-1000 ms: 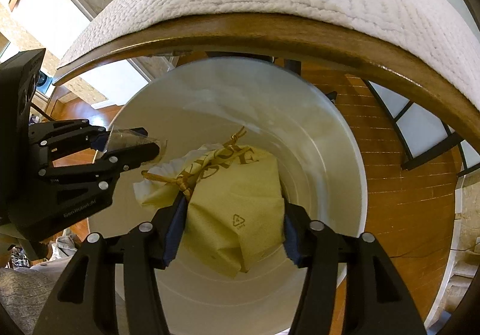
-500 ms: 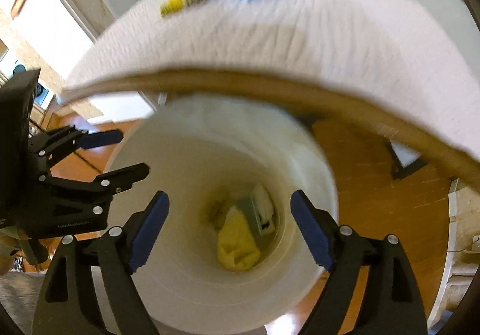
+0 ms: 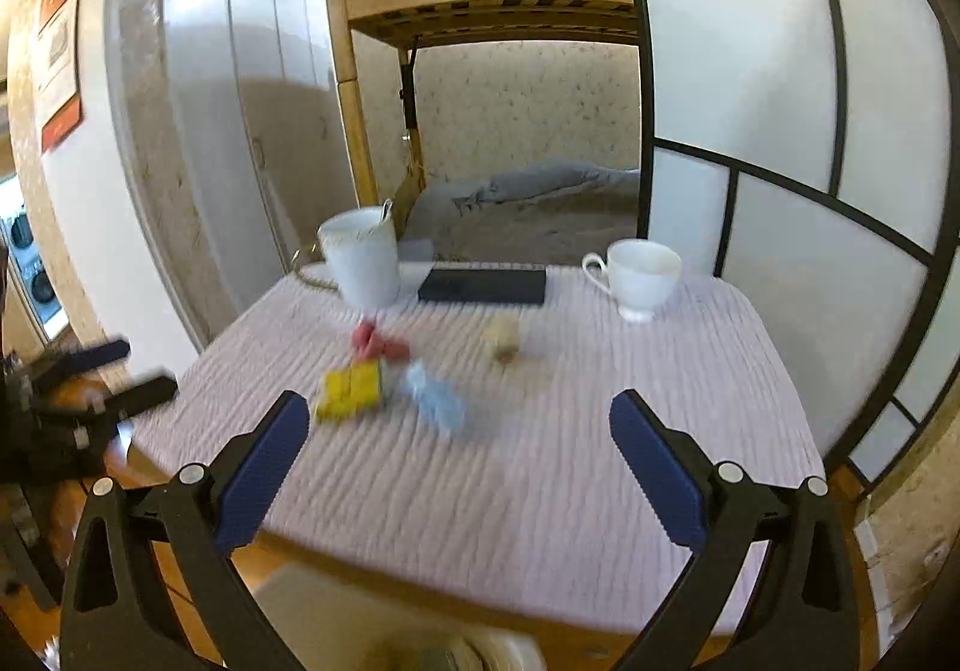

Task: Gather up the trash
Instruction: 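Grasp the beige bread roll with the right tool while the left tool grasps the yellow tissue pack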

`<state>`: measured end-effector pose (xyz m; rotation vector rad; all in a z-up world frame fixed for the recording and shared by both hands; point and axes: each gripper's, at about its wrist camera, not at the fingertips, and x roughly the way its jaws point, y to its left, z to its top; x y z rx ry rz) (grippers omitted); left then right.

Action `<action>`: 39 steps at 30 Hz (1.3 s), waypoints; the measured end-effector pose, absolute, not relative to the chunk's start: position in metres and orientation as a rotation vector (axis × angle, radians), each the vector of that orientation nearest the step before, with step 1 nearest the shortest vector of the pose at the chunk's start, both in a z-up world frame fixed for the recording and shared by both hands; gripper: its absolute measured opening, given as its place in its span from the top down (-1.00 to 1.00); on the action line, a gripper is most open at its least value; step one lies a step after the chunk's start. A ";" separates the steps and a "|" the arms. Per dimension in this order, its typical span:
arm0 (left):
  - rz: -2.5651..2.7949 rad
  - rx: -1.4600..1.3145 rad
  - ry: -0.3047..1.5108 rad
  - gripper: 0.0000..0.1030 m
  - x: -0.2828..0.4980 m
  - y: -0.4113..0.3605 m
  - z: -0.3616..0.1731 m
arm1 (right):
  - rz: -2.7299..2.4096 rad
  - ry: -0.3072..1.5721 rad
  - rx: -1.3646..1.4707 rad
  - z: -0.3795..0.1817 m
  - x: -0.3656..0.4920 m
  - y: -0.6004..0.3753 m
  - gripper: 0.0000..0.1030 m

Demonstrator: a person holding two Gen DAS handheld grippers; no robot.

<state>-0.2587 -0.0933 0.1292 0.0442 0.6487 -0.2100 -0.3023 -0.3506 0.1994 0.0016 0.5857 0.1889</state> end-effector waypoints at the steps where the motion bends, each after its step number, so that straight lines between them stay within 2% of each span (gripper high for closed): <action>1: -0.216 0.054 0.660 -0.97 -0.248 -0.096 0.125 | 0.176 0.597 0.000 0.198 -0.283 -0.353 -0.92; 13: -0.179 0.109 0.789 -0.97 -0.178 -0.119 0.066 | 0.145 0.781 -0.051 0.139 -0.143 -0.342 -0.91; 16: -0.164 0.121 0.822 -0.97 -0.163 -0.121 0.053 | 0.143 0.828 -0.069 0.119 -0.124 -0.341 -0.86; 18: -0.169 0.119 0.836 -0.97 -0.155 -0.123 0.047 | 0.144 0.855 -0.073 0.111 -0.116 -0.339 -0.76; 23: -0.188 0.126 0.869 -0.97 -0.138 -0.130 0.034 | 0.152 0.906 -0.075 0.089 -0.095 -0.334 -0.72; 34: -0.199 0.150 0.935 -0.97 -0.117 -0.137 0.009 | 0.193 0.970 -0.108 0.066 -0.076 -0.321 -0.31; 37: -0.212 0.113 0.954 -0.97 -0.109 -0.136 0.006 | 0.218 0.984 -0.093 0.061 -0.074 -0.320 -0.13; 39: -0.215 0.094 0.955 -0.97 -0.106 -0.134 0.006 | 0.226 0.990 -0.086 0.059 -0.073 -0.320 0.05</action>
